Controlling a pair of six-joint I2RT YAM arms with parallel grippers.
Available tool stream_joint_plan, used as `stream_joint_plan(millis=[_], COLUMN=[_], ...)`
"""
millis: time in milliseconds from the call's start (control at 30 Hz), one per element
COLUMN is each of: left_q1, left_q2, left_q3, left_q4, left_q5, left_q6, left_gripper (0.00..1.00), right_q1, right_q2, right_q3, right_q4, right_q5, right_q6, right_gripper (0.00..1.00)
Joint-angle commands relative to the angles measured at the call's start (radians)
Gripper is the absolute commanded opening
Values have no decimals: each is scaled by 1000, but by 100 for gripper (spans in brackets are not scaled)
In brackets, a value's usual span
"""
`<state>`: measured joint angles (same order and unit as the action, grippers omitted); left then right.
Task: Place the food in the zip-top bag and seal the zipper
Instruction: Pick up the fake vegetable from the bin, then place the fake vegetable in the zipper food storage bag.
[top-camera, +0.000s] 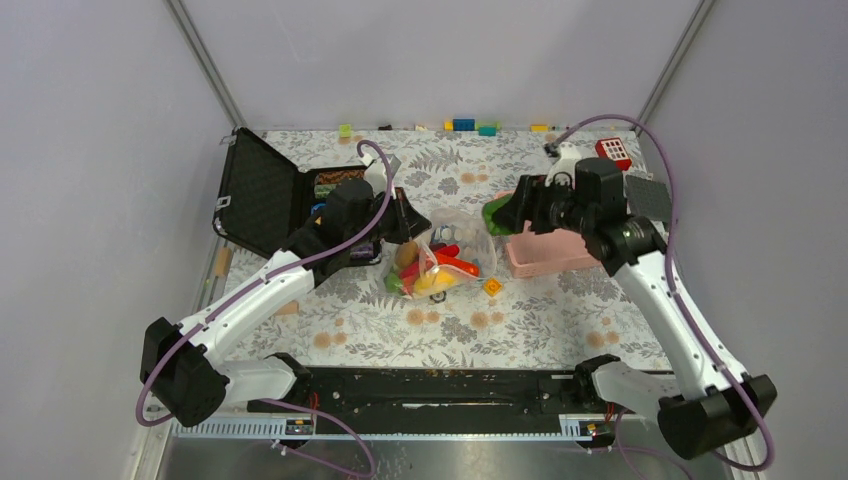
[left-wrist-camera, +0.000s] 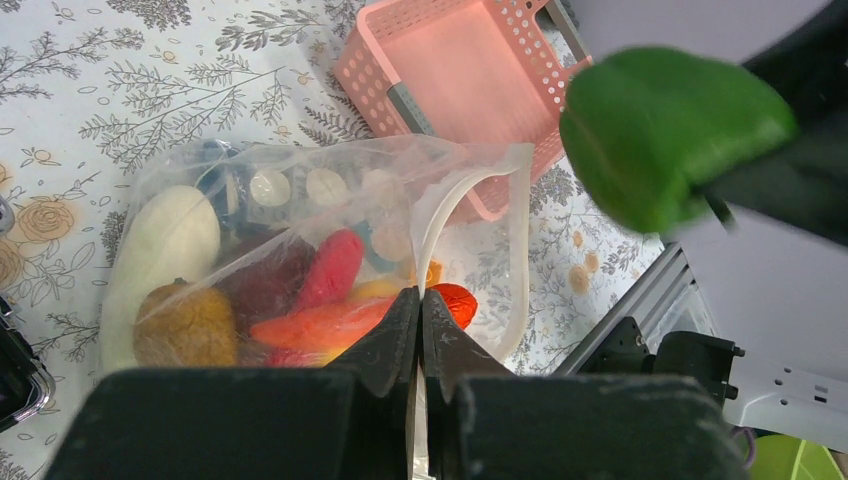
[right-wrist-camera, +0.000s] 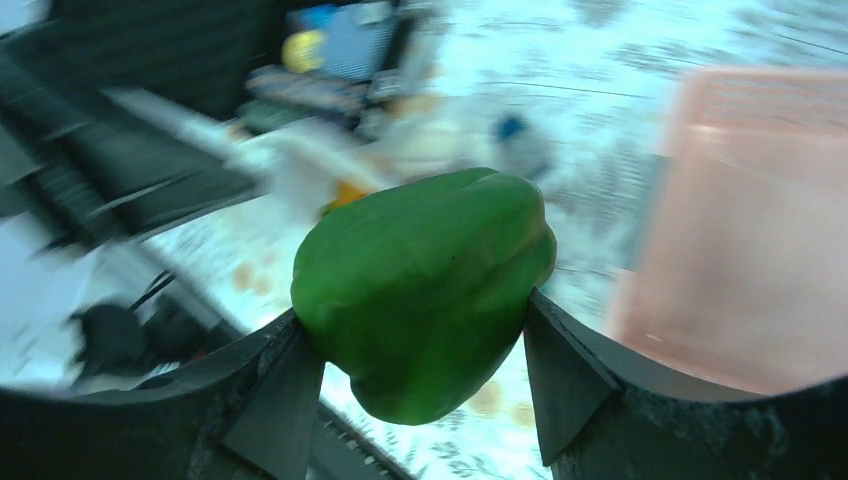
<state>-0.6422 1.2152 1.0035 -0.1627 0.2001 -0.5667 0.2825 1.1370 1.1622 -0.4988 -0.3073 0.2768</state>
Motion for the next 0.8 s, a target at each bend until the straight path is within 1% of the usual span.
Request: stream_joint_plan(millis=[0, 133, 267, 367, 400, 500, 567, 633, 667, 767], left_q1=[6, 7, 4, 5, 5, 6, 6, 5, 5, 5], left_q2=[-24, -35, -43, -46, -48, -48, -50, -53, -56, -58], left_q3=[-3, -7, -14, -17, -20, -23, -25, -33, -39, -49], left_q4=[62, 59, 66, 67, 69, 72, 77, 93, 102, 125], left_q5=[46, 54, 82, 92, 94, 105, 117, 132, 141, 168], left_q6=[-16, -25, -34, -37, -38, -42, -47, -55, -62, -73], left_gripper=[0, 0, 0, 0, 0, 0, 0, 0, 0, 0], right_q1=[154, 232, 274, 284, 287, 300, 313, 327, 336, 379], right_q2=[-70, -47, 19, 58, 66, 91, 111, 128, 136, 160], right_q3=[-51, -67, -72, -77, -80, -79, -74, -72, -69, -50], right_q4=[158, 181, 187, 182, 182, 183, 182, 181, 179, 156], right_q5=[-265, -253, -137, -36, 9, 92, 124, 163, 183, 273], right_q6=[24, 53, 84, 123, 140, 168, 191, 228, 242, 277], right_gripper=[12, 13, 18, 27, 29, 39, 43, 44, 47, 52])
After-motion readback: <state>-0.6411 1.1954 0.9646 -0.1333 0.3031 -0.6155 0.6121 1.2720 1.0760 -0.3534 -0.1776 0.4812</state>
